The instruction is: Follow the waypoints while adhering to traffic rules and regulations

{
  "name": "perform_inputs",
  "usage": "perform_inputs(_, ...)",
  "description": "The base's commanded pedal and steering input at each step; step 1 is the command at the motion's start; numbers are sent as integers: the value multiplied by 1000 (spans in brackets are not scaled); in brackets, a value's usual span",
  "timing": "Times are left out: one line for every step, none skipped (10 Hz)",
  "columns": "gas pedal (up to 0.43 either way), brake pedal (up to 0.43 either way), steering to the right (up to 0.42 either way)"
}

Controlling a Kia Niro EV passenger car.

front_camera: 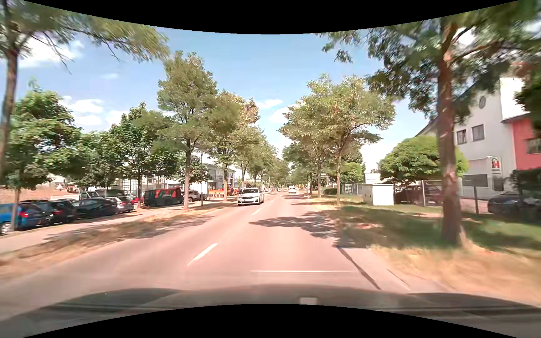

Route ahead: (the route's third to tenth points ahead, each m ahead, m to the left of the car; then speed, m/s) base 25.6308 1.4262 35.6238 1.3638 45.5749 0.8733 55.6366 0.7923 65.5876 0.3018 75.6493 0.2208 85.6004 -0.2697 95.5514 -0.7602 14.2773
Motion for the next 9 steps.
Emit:
perform_inputs(138,0,1)
perform_inputs(138,0,2)
perform_inputs(138,0,2)
perform_inputs(138,0,1)
perform_inputs(138,0,2)
perform_inputs(138,0,1)
perform_inputs(138,0,2)
perform_inputs(138,0,1)
perform_inputs(138,0,2)
